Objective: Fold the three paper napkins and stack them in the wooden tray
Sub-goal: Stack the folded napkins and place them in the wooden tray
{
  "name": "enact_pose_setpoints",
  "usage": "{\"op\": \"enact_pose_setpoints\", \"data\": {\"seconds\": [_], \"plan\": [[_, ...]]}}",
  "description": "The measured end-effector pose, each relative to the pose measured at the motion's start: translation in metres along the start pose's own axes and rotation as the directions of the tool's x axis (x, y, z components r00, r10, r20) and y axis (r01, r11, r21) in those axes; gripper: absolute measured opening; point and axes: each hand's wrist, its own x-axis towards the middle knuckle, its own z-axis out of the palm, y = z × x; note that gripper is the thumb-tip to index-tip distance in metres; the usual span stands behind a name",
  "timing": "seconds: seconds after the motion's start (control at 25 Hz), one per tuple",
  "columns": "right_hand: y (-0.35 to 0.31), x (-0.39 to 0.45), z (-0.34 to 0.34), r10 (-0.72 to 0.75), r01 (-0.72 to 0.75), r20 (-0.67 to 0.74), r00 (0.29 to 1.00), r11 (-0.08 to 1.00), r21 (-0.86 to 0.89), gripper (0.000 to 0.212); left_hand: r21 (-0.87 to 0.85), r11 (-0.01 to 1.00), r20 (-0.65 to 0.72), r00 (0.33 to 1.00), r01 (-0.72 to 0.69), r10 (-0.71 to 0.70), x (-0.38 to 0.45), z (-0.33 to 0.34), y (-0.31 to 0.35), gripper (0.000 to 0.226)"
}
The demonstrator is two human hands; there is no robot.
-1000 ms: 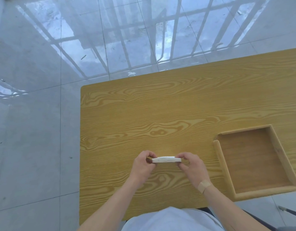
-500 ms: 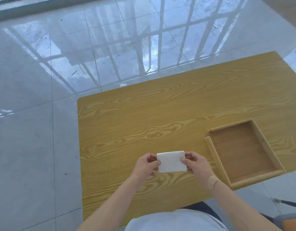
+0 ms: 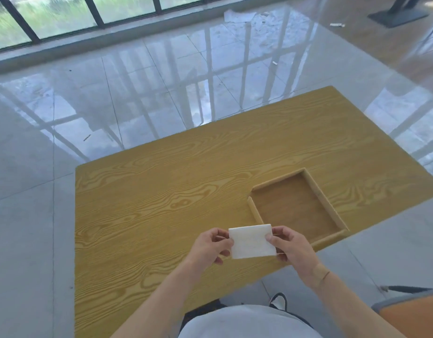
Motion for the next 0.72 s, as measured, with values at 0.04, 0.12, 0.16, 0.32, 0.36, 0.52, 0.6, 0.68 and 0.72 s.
{"op": "enact_pose_setpoints", "data": {"seconds": [0.04,0.12,0.16,0.32,0.36,0.52,0.6,0.68,0.72], "plan": [[0.001,-0.005,-0.016,-0.007,0.007,-0.002,1.000,1.000,0.005,0.014,-0.001,1.000,0.005,1.000,-0.001,0.001,-0.001,0.015,0.003,0.009],[0.004,-0.015,-0.051,-0.020,0.020,-0.013,1.000,1.000,0.008,0.013,-0.009,1.000,0.012,1.000,-0.008,0.008,-0.003,0.048,0.010,0.010],[0.005,-0.018,-0.066,-0.022,0.022,-0.018,1.000,1.000,0.009,0.013,-0.012,1.000,0.017,1.000,-0.009,0.009,-0.003,0.063,0.014,0.010],[0.007,-0.028,-0.123,-0.030,0.030,-0.034,0.999,1.000,0.007,0.014,0.018,1.000,0.023,1.000,-0.019,0.019,-0.001,0.119,0.029,0.008],[0.007,-0.029,-0.133,-0.029,0.029,-0.032,0.999,1.000,0.004,0.014,0.023,1.000,0.017,1.000,-0.019,0.018,0.000,0.129,0.031,0.008],[0.006,-0.025,-0.164,-0.034,0.034,-0.033,0.999,0.999,-0.001,0.013,0.017,1.000,-0.004,1.000,-0.012,0.012,0.003,0.159,0.039,0.009],[0.004,-0.017,-0.172,-0.027,0.027,-0.030,0.999,1.000,-0.003,0.012,0.025,1.000,-0.027,1.000,-0.002,0.003,0.008,0.166,0.043,0.010],[0.001,-0.006,-0.177,-0.017,0.017,-0.018,1.000,1.000,-0.013,0.011,0.025,1.000,-0.056,0.998,-0.002,0.003,0.017,0.170,0.045,0.010],[-0.001,0.001,-0.179,-0.016,0.016,-0.009,1.000,1.000,-0.025,0.010,0.023,1.000,-0.073,0.997,-0.009,0.010,0.021,0.171,0.046,0.011]]}}
